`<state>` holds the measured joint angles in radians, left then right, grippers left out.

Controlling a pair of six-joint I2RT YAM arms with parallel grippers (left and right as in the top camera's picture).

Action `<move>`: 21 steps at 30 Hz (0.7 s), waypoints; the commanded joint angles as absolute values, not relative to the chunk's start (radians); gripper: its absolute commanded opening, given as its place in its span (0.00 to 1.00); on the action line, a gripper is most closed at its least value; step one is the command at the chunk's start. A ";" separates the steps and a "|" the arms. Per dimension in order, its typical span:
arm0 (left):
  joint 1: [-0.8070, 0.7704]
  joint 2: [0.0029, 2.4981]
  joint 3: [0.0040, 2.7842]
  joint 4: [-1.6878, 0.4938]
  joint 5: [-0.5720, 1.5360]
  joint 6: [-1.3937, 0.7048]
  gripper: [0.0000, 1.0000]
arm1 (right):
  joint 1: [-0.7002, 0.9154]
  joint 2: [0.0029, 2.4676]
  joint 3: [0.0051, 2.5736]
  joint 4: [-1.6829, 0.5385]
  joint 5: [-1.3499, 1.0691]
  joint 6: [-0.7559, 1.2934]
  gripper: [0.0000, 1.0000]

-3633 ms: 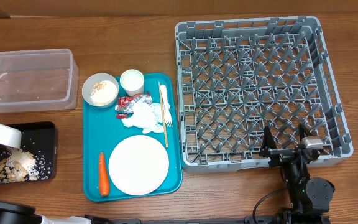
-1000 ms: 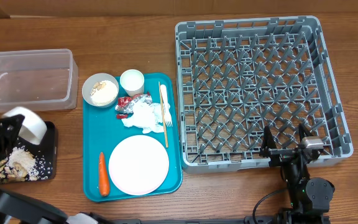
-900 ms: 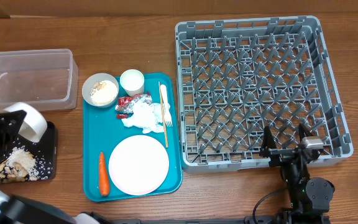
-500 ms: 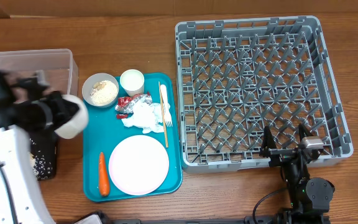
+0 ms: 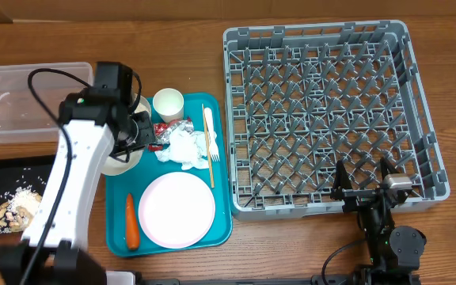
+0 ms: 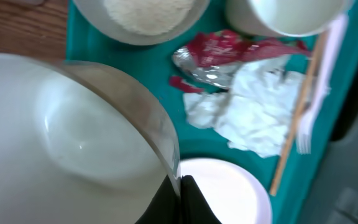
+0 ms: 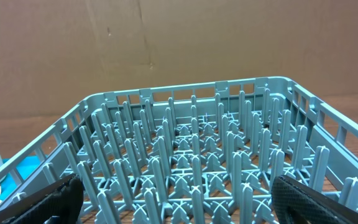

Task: Sort waste into correct bins and load items into the dishwasher rack
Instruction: 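Carry the empty bowl back and set it on the teal tray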

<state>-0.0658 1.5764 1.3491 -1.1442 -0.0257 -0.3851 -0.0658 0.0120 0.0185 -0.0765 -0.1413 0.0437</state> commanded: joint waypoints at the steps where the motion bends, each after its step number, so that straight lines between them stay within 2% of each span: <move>1: -0.068 1.649 1.351 -1.137 -0.104 -0.427 0.04 | -0.073 0.003 0.008 -0.073 -0.133 0.036 1.00; 8: -0.070 1.728 1.351 -1.125 -0.040 -0.427 0.04 | -0.073 0.003 0.008 -0.073 -0.133 0.036 1.00; 21: -0.124 1.763 1.342 -1.095 -0.065 -0.443 0.04 | -0.073 0.003 0.008 -0.073 -0.133 0.036 1.00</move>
<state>-0.1226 1.7504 1.3487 -1.1027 -0.0498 -0.4202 -0.0662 0.0120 0.0185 -0.0761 -0.1417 0.0441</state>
